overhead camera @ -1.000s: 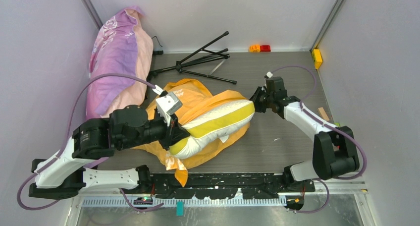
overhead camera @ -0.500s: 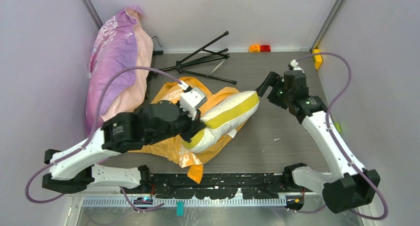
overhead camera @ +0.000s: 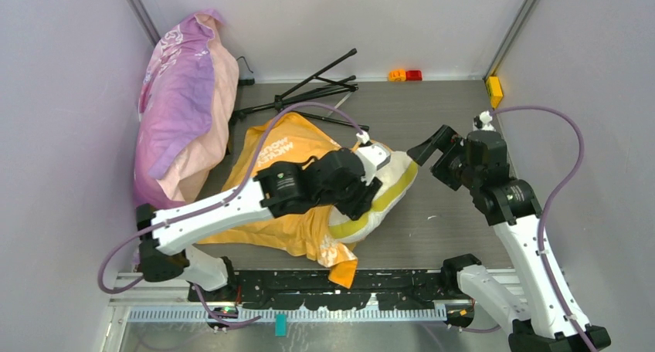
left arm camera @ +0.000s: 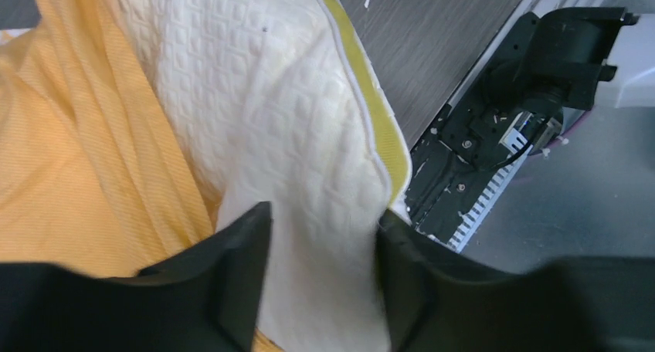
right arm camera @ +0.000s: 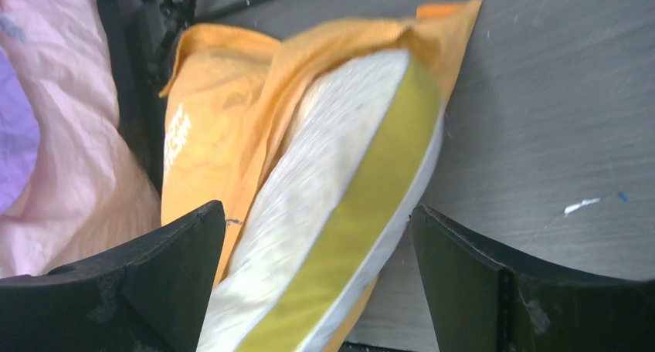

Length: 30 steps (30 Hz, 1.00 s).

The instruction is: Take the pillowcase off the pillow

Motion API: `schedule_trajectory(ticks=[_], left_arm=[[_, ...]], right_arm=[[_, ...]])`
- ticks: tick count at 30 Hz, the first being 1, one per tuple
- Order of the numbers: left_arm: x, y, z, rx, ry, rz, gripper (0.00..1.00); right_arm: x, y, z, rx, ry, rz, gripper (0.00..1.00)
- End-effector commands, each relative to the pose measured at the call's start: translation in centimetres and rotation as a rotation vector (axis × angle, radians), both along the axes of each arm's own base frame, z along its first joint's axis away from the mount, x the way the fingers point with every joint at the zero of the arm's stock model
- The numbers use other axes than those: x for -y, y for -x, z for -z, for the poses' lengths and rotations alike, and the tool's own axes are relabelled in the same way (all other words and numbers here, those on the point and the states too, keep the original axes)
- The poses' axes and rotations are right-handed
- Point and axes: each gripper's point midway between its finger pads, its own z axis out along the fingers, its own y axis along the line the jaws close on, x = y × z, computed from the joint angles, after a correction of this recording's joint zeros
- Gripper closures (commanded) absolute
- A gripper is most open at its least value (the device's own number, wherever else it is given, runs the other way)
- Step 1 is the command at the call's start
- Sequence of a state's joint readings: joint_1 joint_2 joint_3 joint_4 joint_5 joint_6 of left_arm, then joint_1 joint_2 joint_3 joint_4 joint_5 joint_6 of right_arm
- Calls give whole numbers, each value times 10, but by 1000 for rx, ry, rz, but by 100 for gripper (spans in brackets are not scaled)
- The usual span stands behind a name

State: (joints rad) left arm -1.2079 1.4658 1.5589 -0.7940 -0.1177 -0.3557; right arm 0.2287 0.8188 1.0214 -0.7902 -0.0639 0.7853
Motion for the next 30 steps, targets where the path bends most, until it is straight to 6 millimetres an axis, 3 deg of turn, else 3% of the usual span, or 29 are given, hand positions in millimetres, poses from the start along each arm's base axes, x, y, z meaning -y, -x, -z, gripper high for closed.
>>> schedule_trajectory(ticks=[1,7,12,19,23,26,30], left_arm=[[16,-7,-8,-85,19,9,30],[-14,-21,-5,-63,-35,-78,13],[-33,-31,4,-71,-59,-142,9],[-20,-31,55,-158,-149,-154,9],[-10,-31,86,-209,-171,-161,9],[-8,-31,113,-240,-212,-173,10],[-19,-38,145,-267,-287,-224,27]], right_arm=[[-4,18,40,-124,-15,-27,6],[-1,31,73,-170,31,-64,6],[-9,44,99,-246,7,-111,6],[-39,60,133,-317,-99,-281,6],[-38,60,153,-351,-78,-272,13],[-35,59,159,-356,-60,-260,35],[-31,55,155,-333,-41,-236,81]])
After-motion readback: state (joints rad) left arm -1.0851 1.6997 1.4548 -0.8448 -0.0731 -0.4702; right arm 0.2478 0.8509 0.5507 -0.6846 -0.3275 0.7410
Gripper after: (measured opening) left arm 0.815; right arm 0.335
